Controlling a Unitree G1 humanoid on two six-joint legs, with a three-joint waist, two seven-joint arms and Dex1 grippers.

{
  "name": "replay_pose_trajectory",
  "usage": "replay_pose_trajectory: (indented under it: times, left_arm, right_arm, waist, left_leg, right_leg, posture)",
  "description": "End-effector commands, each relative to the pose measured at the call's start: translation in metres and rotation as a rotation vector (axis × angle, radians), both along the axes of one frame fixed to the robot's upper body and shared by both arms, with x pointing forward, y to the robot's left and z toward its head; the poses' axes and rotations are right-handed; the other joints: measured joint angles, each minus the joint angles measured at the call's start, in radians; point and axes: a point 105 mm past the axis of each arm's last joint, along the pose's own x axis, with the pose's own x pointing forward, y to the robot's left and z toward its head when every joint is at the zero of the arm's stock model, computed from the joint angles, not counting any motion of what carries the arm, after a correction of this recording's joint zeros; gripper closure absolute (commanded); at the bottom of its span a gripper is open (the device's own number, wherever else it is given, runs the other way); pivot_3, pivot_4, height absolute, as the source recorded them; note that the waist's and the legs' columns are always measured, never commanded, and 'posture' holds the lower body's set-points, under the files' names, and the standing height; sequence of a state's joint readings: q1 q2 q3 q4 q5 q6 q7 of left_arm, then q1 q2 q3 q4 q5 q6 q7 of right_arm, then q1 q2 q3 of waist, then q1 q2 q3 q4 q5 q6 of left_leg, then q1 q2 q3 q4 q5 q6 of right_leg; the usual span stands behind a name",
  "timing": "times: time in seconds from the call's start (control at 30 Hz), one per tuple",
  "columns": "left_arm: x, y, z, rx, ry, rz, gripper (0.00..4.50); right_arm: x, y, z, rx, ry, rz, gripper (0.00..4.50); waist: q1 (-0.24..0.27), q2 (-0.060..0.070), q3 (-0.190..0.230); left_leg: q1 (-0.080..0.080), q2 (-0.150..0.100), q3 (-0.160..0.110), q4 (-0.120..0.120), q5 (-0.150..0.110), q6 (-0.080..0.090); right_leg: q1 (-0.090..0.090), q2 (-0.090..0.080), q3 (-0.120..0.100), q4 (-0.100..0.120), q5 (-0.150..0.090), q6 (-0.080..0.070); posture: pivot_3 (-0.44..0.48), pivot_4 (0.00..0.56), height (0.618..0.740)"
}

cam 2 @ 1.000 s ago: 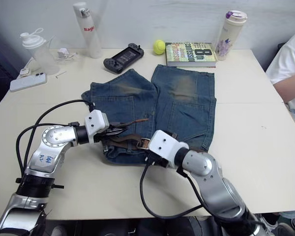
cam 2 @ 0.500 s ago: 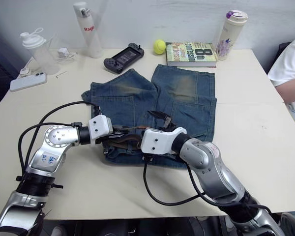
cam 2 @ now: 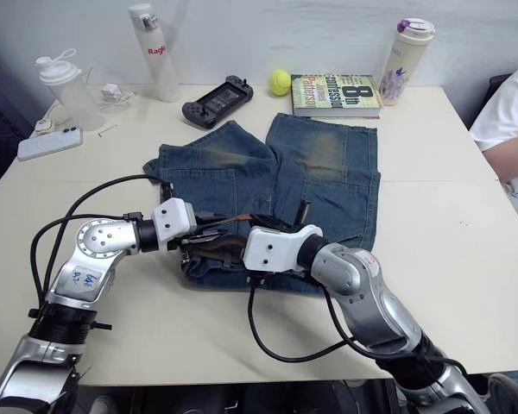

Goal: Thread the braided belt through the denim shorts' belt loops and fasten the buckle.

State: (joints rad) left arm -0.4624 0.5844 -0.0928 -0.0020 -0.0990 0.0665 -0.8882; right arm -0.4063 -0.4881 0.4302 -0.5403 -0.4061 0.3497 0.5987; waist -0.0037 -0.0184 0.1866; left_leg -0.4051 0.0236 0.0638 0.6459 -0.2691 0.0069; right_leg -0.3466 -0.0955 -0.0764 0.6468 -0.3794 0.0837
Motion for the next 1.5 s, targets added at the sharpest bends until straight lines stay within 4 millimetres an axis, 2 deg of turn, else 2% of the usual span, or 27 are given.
replay_pose_trajectory:
  times: [0.03, 0.07, 0.2, 0.4, 0.6, 0.7, 0.83, 0.9, 0.93, 1.17, 1.2, 1.3, 1.4, 1.5]
  left_arm:
    - [-0.006, -0.003, 0.028, -0.122, 0.001, -0.008, 1.42]
    - [-0.009, -0.003, 0.032, -0.160, 0.025, -0.011, 1.01]
    - [-0.013, 0.004, 0.028, -0.157, 0.044, 0.020, 1.01]
    - [-0.013, 0.002, 0.027, -0.164, 0.056, 0.022, 1.01]
    - [-0.003, 0.001, 0.021, -0.114, 0.028, 0.050, 1.01]
    - [0.000, 0.002, 0.016, -0.085, 0.022, 0.057, 1.77]
    - [0.001, 0.000, 0.017, -0.103, 0.021, 0.054, 3.54]
    - [0.000, -0.001, 0.018, -0.115, 0.022, 0.043, 4.27]
    - [0.000, -0.002, 0.019, -0.117, 0.019, 0.039, 4.40]
    - [-0.002, -0.002, 0.022, -0.147, 0.011, 0.038, 4.40]
    - [-0.002, -0.002, 0.023, -0.154, 0.012, 0.043, 4.50]
    - [-0.003, -0.001, 0.021, -0.155, 0.020, 0.058, 4.50]
    - [-0.001, 0.007, 0.018, -0.167, 0.036, 0.094, 4.50]
    - [0.001, 0.011, 0.026, -0.229, 0.044, 0.121, 4.50]
  right_arm:
    - [-0.004, 0.002, 0.003, -0.010, -0.031, 0.019, 4.50]
    - [-0.004, 0.002, 0.003, -0.012, -0.031, 0.019, 4.50]
    - [-0.004, 0.005, 0.004, -0.009, -0.036, 0.024, 4.50]
    - [-0.004, 0.009, 0.006, 0.006, -0.038, 0.029, 4.50]
    - [-0.006, 0.011, 0.008, 0.014, -0.044, 0.040, 4.50]
    - [-0.007, 0.011, 0.009, 0.016, -0.046, 0.040, 4.50]
    - [-0.007, 0.011, 0.010, 0.017, -0.050, 0.039, 4.50]
    - [-0.007, 0.011, 0.010, 0.018, -0.049, 0.036, 4.50]
    - [-0.007, 0.011, 0.010, 0.020, -0.048, 0.035, 4.50]
    - [-0.004, 0.006, 0.008, 0.095, 0.030, 0.000, 4.50]
    - [-0.006, 0.007, 0.008, 0.145, 0.077, 0.004, 3.69]
    - [-0.008, 0.003, 0.005, 0.219, 0.162, -0.024, 2.57]
    - [-0.023, -0.009, -0.005, 0.234, 0.277, -0.013, 1.18]
    - [-0.040, -0.015, -0.030, 0.139, 0.365, 0.004, 1.18]
  waist:
    - [0.000, 0.000, 0.000]
    - [0.000, 0.000, 0.000]
    - [-0.002, 0.000, 0.000]
    - [0.001, 0.000, 0.000]
    - [0.001, 0.000, 0.000]
    - [0.001, 0.000, 0.000]
    - [0.001, 0.000, 0.000]
    - [0.001, 0.000, 0.000]
    - [0.000, 0.000, 0.000]
    - [0.001, 0.000, 0.000]
    - [0.001, 0.000, 0.000]
    - [0.001, 0.000, 0.000]
    - [0.001, 0.000, 0.000]
    - [0.004, 0.000, 0.000]
  left_leg:
    - [0.000, 0.000, 0.000, 0.000, 0.000, 0.000]
    - [0.000, 0.000, 0.000, 0.000, 0.000, 0.000]
    - [0.000, 0.000, 0.000, 0.000, 0.000, 0.000]
    - [0.000, 0.000, 0.000, 0.000, 0.000, 0.000]
    - [0.000, 0.000, 0.000, 0.000, 0.000, 0.000]
    - [0.000, 0.000, 0.000, 0.000, 0.000, 0.000]
    - [0.000, 0.000, 0.000, 0.000, 0.000, 0.000]
    - [0.000, 0.000, 0.000, 0.000, 0.000, 0.000]
    - [0.000, 0.000, 0.000, 0.000, 0.000, 0.000]
    - [0.000, 0.000, 0.000, 0.000, 0.000, 0.000]
    - [0.000, 0.000, 0.000, 0.000, 0.000, 0.000]
    - [0.000, 0.000, 0.000, 0.000, 0.000, 0.000]
    - [0.000, 0.000, 0.000, 0.000, 0.000, 0.000]
    - [0.000, 0.000, 0.000, 0.001, 0.000, 0.001]
  right_leg:
    - [0.000, 0.000, 0.000, 0.000, 0.000, 0.000]
    - [0.000, 0.000, 0.000, 0.000, 0.000, 0.000]
    - [0.000, 0.000, 0.000, 0.000, 0.000, 0.000]
    - [0.000, 0.001, 0.000, 0.000, 0.000, 0.000]
    - [0.000, 0.001, 0.000, 0.000, 0.000, 0.000]
    - [0.000, 0.001, 0.000, 0.000, 0.000, 0.000]
    - [0.000, 0.001, 0.000, 0.000, 0.000, 0.000]
    - [0.000, 0.001, 0.000, 0.000, 0.000, 0.000]
    - [0.000, 0.001, 0.000, 0.000, 0.000, 0.000]
    - [0.000, 0.001, 0.000, 0.000, 0.000, 0.000]
    - [0.000, 0.001, 0.000, 0.000, 0.000, 0.000]
    - [0.000, 0.001, 0.000, 0.000, 0.000, 0.000]
    - [0.000, 0.001, 0.000, 0.000, 0.000, 0.000]
    - [0.001, 0.000, 0.000, 0.000, 0.000, 0.000]
  posture:
    - [0.000, 0.150, 0.740]
    - [0.000, 0.150, 0.740]
    - [0.000, 0.150, 0.740]
    - [0.000, 0.150, 0.740]
    - [0.000, 0.150, 0.740]
    - [0.000, 0.150, 0.740]
    - [0.000, 0.150, 0.740]
    - [0.000, 0.150, 0.740]
    - [0.000, 0.150, 0.740]
    - [0.000, 0.150, 0.740]
    - [0.000, 0.150, 0.740]
    - [0.000, 0.150, 0.740]
    - [0.000, 0.150, 0.740]
    - [0.000, 0.150, 0.740]
